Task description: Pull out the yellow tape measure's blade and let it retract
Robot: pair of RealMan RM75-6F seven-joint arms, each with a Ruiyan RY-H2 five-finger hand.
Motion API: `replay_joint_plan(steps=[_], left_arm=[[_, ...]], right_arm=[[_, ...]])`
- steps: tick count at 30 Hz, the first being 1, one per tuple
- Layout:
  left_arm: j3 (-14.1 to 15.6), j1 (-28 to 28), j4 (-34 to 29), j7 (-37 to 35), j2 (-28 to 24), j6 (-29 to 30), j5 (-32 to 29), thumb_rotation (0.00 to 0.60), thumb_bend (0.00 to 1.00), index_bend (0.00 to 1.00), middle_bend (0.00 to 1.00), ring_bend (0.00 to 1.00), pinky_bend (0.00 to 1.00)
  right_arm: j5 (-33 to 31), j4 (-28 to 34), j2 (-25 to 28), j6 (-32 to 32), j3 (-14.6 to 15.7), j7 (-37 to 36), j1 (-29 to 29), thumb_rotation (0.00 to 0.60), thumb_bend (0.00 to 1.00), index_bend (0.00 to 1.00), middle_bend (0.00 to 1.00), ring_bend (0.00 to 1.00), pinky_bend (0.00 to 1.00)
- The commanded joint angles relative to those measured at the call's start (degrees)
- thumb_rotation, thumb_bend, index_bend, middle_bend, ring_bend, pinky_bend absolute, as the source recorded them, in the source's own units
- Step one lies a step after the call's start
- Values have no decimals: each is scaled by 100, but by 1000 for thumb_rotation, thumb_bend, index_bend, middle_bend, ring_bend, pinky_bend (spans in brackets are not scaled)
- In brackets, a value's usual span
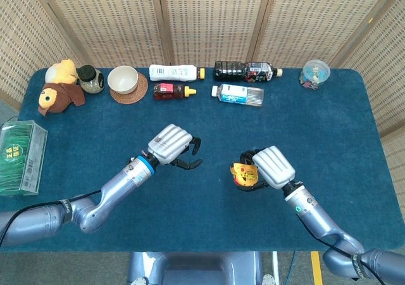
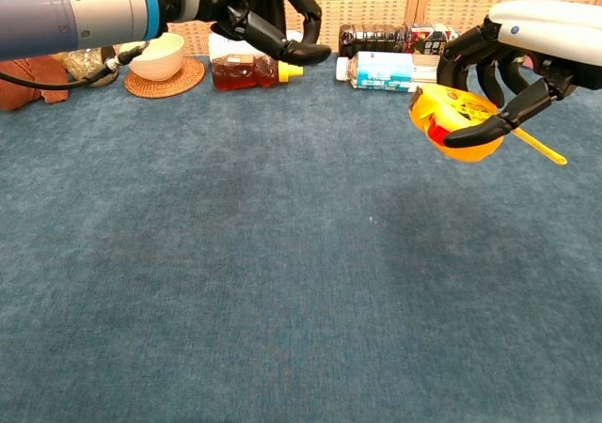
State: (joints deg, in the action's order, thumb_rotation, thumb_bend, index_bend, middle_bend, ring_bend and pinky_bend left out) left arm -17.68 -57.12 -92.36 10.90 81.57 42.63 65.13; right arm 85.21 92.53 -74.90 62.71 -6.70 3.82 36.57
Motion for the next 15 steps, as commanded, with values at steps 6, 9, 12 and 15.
replay_joint_plan(steps=[6,9,12,15], left_arm=[[-20,-154,147,-402,68,-232,82,288,359,571,1000,1000,938],[-17,-212,172,-533,54,-323,175,291,360,571,1000,1000,938],[-3,-263,189,-584,50,-351,305,338,361,571,1000,1000,936],[7,-305,225,-697,74,-355,420,399,360,572,1000,1000,928]], right_arm=[[60,30,1,32,-4,-62,-1,380,173,580,612,629,685],[70,24,13,17,8,-116,-3,383,174,580,612,628,684],[37,13,26,9,-5,-181,-10,383,174,580,612,627,683],[15,28,50,12,-30,-255,-12,383,173,580,612,627,681]])
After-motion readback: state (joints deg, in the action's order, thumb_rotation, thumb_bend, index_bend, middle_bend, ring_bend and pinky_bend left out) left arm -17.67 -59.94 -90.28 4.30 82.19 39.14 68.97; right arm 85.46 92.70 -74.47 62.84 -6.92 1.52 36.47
